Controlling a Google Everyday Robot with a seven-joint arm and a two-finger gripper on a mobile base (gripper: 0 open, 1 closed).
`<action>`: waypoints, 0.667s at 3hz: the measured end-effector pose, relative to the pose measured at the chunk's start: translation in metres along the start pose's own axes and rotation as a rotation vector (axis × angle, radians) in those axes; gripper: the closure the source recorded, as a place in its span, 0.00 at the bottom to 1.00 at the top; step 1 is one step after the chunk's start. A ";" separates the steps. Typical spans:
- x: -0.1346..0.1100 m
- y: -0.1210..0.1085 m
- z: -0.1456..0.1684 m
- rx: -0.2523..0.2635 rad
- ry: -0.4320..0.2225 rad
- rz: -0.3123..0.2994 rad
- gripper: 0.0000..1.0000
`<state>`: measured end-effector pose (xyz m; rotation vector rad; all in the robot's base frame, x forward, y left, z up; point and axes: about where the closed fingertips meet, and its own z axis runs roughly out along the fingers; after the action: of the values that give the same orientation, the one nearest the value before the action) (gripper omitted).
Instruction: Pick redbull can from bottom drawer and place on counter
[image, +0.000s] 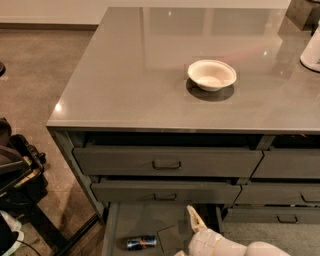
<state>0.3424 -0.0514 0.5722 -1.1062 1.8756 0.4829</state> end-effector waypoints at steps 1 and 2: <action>0.006 0.005 0.041 -0.043 -0.095 -0.007 0.00; 0.014 0.020 0.055 -0.078 -0.137 0.053 0.00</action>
Offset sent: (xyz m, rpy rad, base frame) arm 0.0134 0.0245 -0.0238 0.0723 -0.0323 0.0437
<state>0.3495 -0.0097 0.5290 -1.0493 1.7830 0.6512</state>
